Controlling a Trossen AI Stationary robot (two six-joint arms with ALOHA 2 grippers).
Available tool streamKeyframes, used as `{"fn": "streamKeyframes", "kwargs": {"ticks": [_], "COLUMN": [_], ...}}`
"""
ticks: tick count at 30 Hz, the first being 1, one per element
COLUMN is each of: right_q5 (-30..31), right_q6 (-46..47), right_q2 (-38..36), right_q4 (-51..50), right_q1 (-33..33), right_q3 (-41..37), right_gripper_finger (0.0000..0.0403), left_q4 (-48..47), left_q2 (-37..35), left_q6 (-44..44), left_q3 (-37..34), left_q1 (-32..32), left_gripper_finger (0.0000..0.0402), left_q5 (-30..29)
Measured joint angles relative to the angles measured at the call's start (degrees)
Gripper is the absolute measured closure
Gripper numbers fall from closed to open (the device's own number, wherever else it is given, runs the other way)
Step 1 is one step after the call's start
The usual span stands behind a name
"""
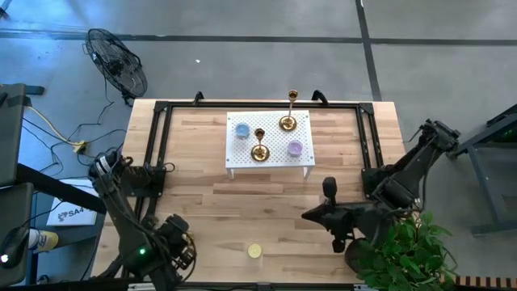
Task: Pick & Place candle stick holders
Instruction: Put the gold candle holder on the shelf
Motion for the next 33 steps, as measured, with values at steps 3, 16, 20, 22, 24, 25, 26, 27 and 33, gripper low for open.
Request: {"fn": "streamKeyframes", "kwargs": {"ticks": [3, 16, 20, 22, 24, 25, 26, 27, 33], "right_q5": [3.49, 17.84, 20.69, 21.18, 21.54, 21.61, 21.62, 21.70, 23.61], "right_q6": [-1.48, -4.21, -4.31, -4.32, -4.32, -4.32, -4.32, -4.32, -5.47], "right_q2": [0.00, 0.00, 0.00, 0.00, 0.00, 0.00, 0.00, 0.00, 0.00], "right_q4": [0.03, 0.05, 0.03, 0.03, 0.02, 0.03, 0.03, 0.03, 0.01], "right_q1": [1.86, 8.63, 10.11, 10.61, 11.05, 11.21, 11.34, 11.48, 12.45], "right_q3": [1.51, 3.60, 3.58, 3.58, 3.58, 3.58, 3.58, 3.58, 3.56], "right_gripper_finger": [0.0402, 0.0402, 0.0402, 0.0402, 0.0402, 0.0402, 0.0402, 0.0402, 0.0402], "left_q4": [1.16, 0.69, 0.72, 0.66, 0.69, 0.65, 0.66, 0.69, 0.74], "left_q2": [-0.13, -0.48, -0.48, -0.48, -0.48, -0.48, -0.48, -0.48, -0.53], "left_q6": [6.27, 30.86, 37.21, 40.31, 43.54, 45.07, 46.61, 48.14, 57.44], "left_q3": [2.99, 15.17, 19.17, 21.36, 23.75, 25.03, 26.39, 27.81, 35.68], "left_q1": [2.23, 12.02, 14.45, 15.66, 16.91, 17.52, 18.11, 18.73, 22.40], "left_gripper_finger": [0.0281, 0.0281, 0.0281, 0.0281, 0.0281, 0.0281, 0.0281, 0.0281, 0.0281], "left_q5": [-2.03, -9.35, -10.70, -11.58, -12.48, -12.95, -13.38, -13.81, -16.53]}}
